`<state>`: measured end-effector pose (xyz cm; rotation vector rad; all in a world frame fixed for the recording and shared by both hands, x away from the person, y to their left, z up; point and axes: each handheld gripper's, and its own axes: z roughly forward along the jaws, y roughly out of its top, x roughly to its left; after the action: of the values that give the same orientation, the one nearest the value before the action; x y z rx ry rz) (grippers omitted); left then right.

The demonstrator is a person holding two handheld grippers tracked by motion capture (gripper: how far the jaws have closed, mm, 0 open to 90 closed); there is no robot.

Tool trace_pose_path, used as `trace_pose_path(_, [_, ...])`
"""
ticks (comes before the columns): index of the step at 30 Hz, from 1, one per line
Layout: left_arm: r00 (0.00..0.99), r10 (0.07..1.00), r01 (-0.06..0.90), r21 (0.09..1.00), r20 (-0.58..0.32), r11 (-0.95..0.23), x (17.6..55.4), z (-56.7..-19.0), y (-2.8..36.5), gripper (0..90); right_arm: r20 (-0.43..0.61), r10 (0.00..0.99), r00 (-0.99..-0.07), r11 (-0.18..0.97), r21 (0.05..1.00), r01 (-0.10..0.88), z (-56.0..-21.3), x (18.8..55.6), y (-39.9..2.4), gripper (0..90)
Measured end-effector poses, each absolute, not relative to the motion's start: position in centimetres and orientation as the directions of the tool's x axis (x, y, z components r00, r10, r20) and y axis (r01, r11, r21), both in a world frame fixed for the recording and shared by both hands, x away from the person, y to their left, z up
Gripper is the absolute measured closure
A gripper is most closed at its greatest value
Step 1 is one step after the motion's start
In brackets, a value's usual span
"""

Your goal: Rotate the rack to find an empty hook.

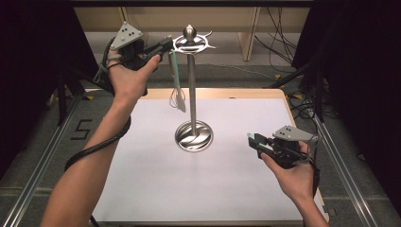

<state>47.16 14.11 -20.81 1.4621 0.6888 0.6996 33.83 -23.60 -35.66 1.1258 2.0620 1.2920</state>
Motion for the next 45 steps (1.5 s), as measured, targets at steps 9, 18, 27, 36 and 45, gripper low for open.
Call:
trace_pose_path(9, [0.631,0.776,-0.010,1.000,0.019,-0.017,47.6,-20.8,14.0,89.2,0.073,0.831,-0.551,0.207,0.879,0.429,-35.8,33.7,-23.5,69.4])
trace_pose_path(18, [0.618,0.786,-0.047,0.999,0.019,0.013,45.6,-21.5,15.9,80.5,0.033,0.854,-0.519,0.208,0.893,0.399,-35.7,34.5,-24.9,68.6])
trace_pose_path(27, [0.614,0.789,-0.051,0.998,0.001,0.039,41.5,-24.7,18.8,59.2,0.074,0.878,-0.473,0.199,0.842,0.501,-36.2,35.4,-26.3,68.3])
trace_pose_path(36, [0.594,0.804,0.010,1.000,-0.014,0.010,38.7,-28.7,20.3,45.8,0.053,0.879,-0.474,0.249,0.797,0.551,-36.6,36.4,-26.9,68.8])
trace_pose_path(45, [0.594,0.804,0.021,0.999,0.016,-0.035,38.3,-30.1,20.0,40.7,0.028,0.879,-0.476,0.301,0.740,0.601,-36.7,37.3,-27.6,68.6])
